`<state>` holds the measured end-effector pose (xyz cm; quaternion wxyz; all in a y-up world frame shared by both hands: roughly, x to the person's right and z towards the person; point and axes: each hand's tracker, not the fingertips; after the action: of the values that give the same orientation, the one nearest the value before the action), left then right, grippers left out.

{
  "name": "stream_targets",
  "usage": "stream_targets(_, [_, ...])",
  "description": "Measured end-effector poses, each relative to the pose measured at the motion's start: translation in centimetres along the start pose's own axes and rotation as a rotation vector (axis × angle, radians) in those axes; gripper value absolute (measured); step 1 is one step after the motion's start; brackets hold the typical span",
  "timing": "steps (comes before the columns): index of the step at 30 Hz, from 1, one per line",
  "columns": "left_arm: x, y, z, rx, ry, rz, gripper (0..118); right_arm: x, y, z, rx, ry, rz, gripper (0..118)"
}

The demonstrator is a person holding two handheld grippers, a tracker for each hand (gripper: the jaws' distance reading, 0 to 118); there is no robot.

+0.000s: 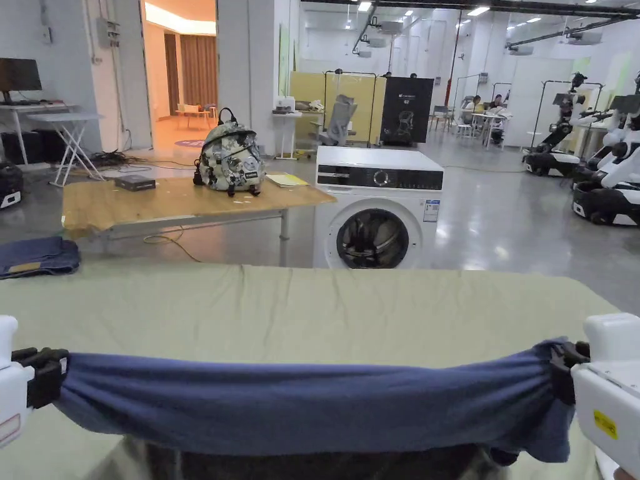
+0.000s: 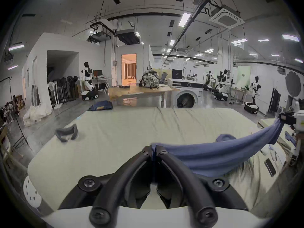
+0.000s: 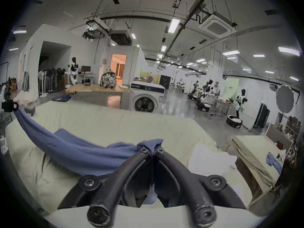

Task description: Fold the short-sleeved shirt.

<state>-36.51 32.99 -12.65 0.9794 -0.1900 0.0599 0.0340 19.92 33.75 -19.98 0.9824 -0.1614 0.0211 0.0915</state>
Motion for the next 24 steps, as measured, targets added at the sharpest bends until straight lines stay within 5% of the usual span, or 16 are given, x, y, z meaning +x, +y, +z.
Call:
stream_targets(15, [-0.5,-15.9,1.6,-0.388,-0.04,0.011,0,-0.4,-17.1,4.4,-0.386,0.053,-0.022,0])
stream_targets(24, [-0.2,-18.1,1.1,-0.5,-0.038,-0.031,0,-0.1,-20.4,3.8,-0.552,0.081,0.013,0])
